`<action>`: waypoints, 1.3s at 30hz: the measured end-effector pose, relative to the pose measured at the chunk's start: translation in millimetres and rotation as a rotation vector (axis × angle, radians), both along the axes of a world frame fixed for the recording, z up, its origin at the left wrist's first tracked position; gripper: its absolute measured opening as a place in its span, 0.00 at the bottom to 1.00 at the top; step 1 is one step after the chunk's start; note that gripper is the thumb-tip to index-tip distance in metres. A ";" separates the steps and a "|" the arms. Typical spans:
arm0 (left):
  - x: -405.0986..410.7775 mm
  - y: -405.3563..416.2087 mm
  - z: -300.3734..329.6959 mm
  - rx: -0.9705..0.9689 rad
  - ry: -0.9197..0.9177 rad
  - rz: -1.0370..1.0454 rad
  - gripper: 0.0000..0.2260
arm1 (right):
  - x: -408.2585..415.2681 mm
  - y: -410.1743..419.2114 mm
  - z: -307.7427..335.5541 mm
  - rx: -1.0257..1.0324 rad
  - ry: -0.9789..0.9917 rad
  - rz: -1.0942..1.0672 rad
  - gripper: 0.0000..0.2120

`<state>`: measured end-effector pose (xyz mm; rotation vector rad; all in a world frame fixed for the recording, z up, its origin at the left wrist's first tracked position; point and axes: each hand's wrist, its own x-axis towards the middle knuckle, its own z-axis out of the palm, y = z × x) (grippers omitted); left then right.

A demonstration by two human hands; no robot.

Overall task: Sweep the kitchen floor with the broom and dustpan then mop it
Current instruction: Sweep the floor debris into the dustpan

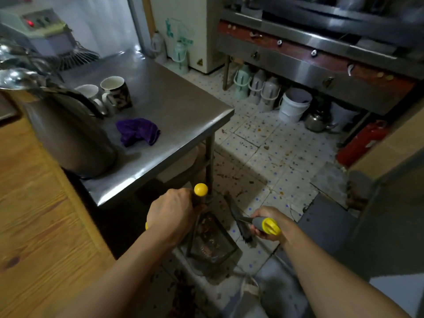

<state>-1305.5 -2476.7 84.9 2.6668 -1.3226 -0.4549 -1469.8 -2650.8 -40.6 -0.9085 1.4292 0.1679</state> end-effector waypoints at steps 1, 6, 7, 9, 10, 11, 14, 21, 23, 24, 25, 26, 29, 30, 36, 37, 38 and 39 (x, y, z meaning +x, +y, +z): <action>-3.8 -14.7 0.4 0.011 -0.009 0.017 0.15 | 0.0 -15.4 2.1 0.005 0.009 0.038 0.08; -16.4 -78.8 7.5 0.038 -0.032 0.103 0.14 | 6.2 -86.2 3.7 0.045 0.032 0.151 0.07; -17.7 -89.7 10.1 0.038 -0.035 0.119 0.14 | 8.0 -98.0 3.3 0.066 0.026 0.166 0.07; -17.7 -108.9 13.2 0.043 -0.043 0.150 0.14 | 13.1 -118.5 5.3 0.095 0.014 0.162 0.05; -16.5 -116.6 13.9 0.045 -0.046 0.165 0.14 | 16.0 -126.9 5.5 0.103 0.010 0.167 0.05; -15.6 -122.2 14.6 0.048 -0.043 0.176 0.14 | 18.8 -133.2 4.3 0.099 -0.003 0.178 0.04; -11.0 -138.8 13.5 0.060 -0.025 0.210 0.14 | 31.3 -148.9 0.2 0.072 -0.012 0.260 0.06; 18.7 -170.8 4.5 0.070 -0.025 0.207 0.15 | 68.6 -176.0 0.8 0.099 0.039 0.295 0.09; 26.9 -172.5 -1.4 0.068 -0.017 0.220 0.15 | 79.6 -180.3 3.3 0.078 0.074 0.330 0.09; 31.4 -173.4 -4.1 0.064 -0.007 0.231 0.15 | 86.7 -181.4 3.8 0.071 0.089 0.362 0.09; 34.1 -173.9 -5.3 0.063 0.003 0.242 0.14 | 91.7 -181.7 4.1 0.070 0.100 0.396 0.09; 36.3 -175.1 -6.2 0.065 0.009 0.252 0.15 | 96.2 -181.9 5.8 0.071 0.114 0.424 0.09; 42.6 -181.7 -8.7 0.059 0.033 0.276 0.15 | 112.1 -189.0 9.1 0.075 0.134 0.465 0.10; 44.0 -184.5 -8.6 0.056 0.037 0.286 0.15 | 116.6 -193.4 8.2 0.078 0.145 0.483 0.10; 43.5 -207.2 -12.3 0.057 0.032 0.394 0.14 | 140.1 -229.0 -1.3 0.130 0.240 0.642 0.09; 40.5 -211.2 -12.2 0.057 0.038 0.430 0.14 | 144.4 -234.8 -2.1 0.133 0.241 0.678 0.09; 37.1 -216.1 -13.2 0.060 0.046 0.474 0.14 | 149.4 -241.7 -3.6 0.122 0.233 0.720 0.09; 34.3 -218.8 -13.9 0.061 0.048 0.501 0.14 | 152.5 -245.4 -4.4 0.114 0.227 0.744 0.09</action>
